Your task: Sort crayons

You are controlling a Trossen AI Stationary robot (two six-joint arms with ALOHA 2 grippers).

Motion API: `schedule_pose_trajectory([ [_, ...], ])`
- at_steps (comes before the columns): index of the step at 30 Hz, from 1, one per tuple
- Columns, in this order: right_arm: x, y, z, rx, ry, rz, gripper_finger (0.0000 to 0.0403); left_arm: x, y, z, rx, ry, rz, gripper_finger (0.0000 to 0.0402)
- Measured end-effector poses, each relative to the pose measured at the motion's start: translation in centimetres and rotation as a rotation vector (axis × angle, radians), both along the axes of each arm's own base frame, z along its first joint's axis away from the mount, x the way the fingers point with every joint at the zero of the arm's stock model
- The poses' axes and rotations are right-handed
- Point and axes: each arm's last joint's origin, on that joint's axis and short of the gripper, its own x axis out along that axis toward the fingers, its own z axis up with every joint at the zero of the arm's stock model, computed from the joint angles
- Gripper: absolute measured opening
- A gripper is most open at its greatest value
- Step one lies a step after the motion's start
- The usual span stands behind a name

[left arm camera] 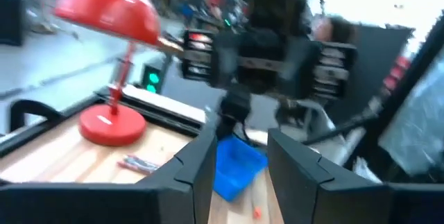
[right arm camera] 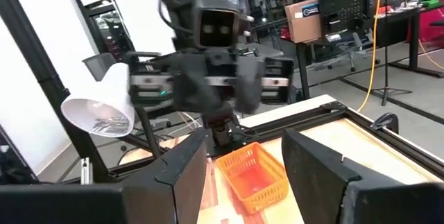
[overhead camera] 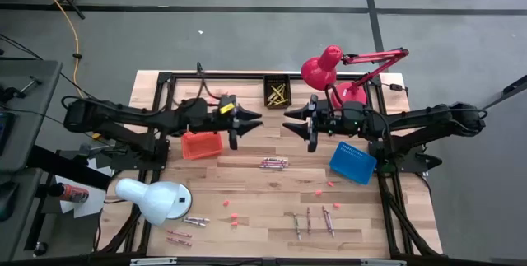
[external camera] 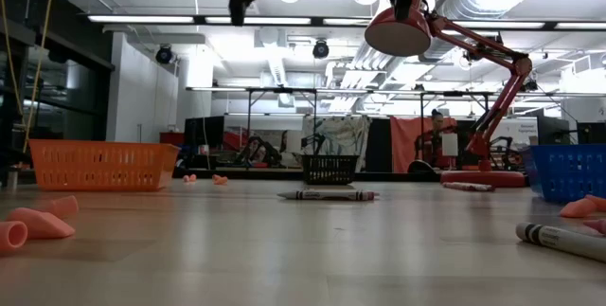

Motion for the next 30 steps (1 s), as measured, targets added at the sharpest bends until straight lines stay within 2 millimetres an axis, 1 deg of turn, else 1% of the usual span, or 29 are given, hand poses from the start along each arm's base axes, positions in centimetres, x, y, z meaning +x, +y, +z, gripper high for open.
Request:
schedule_pose_trajectory([
  [3,0.0,0.0,0.0,0.0,0.0,0.005,0.0181,-0.5,0.2,-0.7,-0.005,-0.005,0.024,0.0111],
  [12,0.0,0.0,-0.2,0.021,0.014,0.01,0.0181,-0.6,0.2,-0.6,0.032,-0.009,0.025,0.0111],
  [15,0.0,0.1,-0.6,0.132,0.053,0.028,0.0181,-0.6,0.2,-0.6,0.049,-0.005,0.025,0.0111],
  [18,-0.2,0.8,-1.5,0.323,0.161,0.142,0.0181,-0.6,0.2,-0.6,0.049,-0.004,0.025,0.0111],
  [21,-0.7,2.7,-3.2,0.556,0.383,0.239,0.0181,-0.6,0.2,-0.7,0.055,0.003,0.025,0.0111],
  [23,-1.3,4.5,-4.4,0.703,0.543,0.245,0.0181,-0.6,0.2,-0.8,0.074,0.015,0.025,0.0111],
  [26,-2.4,7.7,-6.2,0.863,0.77,0.232,0.0181,-0.6,0.2,-0.9,0.107,0.032,0.025,0.0111],
  [30,-3.1,12.0,-7.7,1.068,0.937,0.214,0.0181,-0.6,0.6,-0.9,0.142,0.039,0.039,0.0111],
])
